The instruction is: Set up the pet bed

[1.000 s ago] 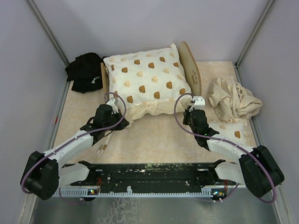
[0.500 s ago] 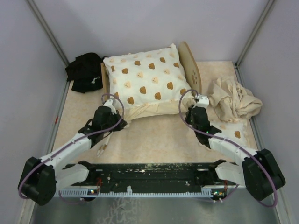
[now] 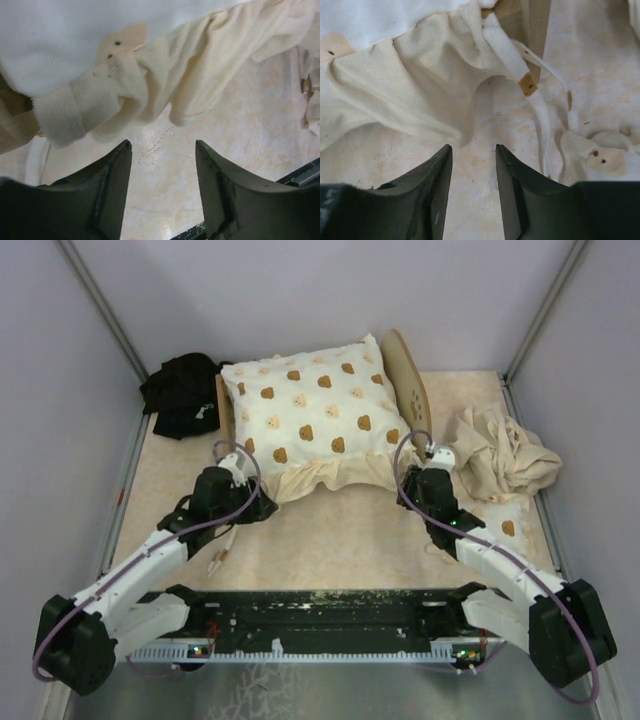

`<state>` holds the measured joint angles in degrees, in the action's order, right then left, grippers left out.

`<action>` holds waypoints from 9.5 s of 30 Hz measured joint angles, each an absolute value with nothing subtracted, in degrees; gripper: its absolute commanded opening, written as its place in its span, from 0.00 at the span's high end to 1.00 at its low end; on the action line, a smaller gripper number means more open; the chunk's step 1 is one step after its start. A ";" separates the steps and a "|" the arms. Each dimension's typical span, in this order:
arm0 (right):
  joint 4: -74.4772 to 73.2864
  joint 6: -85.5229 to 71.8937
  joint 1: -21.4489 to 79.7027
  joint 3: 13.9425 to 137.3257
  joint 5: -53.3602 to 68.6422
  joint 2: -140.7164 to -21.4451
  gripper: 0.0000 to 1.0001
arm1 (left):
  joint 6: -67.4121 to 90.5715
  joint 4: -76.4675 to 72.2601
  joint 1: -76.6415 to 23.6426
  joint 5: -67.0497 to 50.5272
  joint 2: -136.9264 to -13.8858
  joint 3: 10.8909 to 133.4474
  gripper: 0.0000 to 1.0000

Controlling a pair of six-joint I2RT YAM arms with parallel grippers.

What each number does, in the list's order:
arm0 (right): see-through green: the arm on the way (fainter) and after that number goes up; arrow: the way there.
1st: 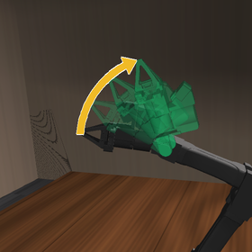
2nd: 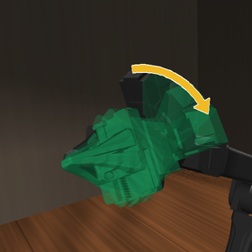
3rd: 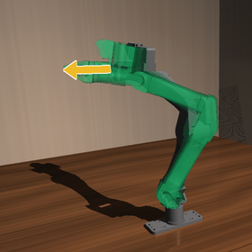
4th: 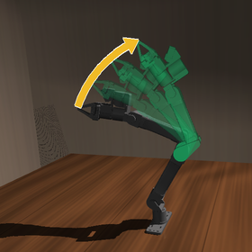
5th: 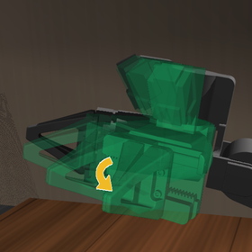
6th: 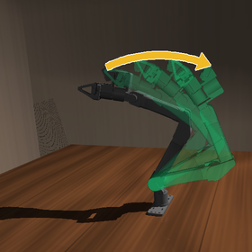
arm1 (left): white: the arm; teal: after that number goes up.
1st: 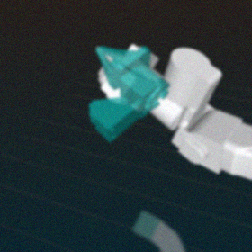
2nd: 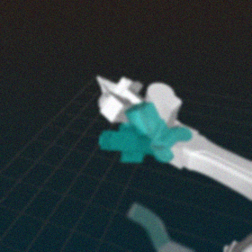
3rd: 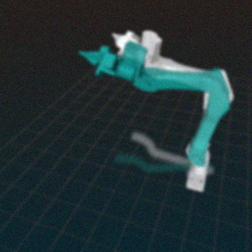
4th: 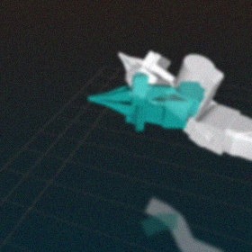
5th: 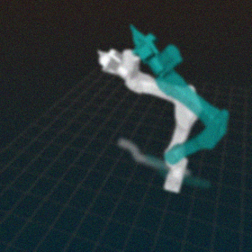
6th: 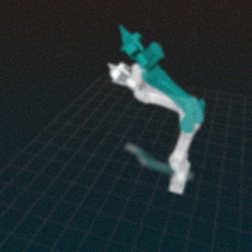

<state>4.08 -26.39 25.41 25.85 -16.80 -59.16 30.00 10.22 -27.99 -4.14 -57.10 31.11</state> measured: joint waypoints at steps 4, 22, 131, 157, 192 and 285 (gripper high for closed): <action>-4.75 -24.38 24.82 31.44 -15.68 -55.86 0.40 | 28.56 15.68 -27.99 -3.81 -54.02 37.56 0.31; -13.30 -8.86 13.74 63.31 -17.30 -67.31 0.35 | 13.80 18.90 -19.27 13.98 -55.55 52.95 0.26; 11.20 -22.96 72.34 64.86 -44.10 -99.42 1.00 | 20.80 18.44 -3.16 -24.69 -44.97 35.59 0.55; 11.22 -19.09 58.54 64.97 -32.49 -89.49 1.00 | 13.17 9.96 -24.56 -20.36 -49.95 36.01 0.52; 14.59 -24.27 50.74 62.24 -23.68 -88.49 1.00 | 13.04 -8.29 -35.31 -0.60 -62.15 30.59 0.58; 14.96 -23.46 45.45 58.08 -21.32 -86.02 1.00 | 8.88 -4.36 -38.26 2.76 -55.86 37.26 1.00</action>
<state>14.96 -23.46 45.45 58.08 -21.32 -86.02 8.88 -4.36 -38.26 2.76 -55.86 37.26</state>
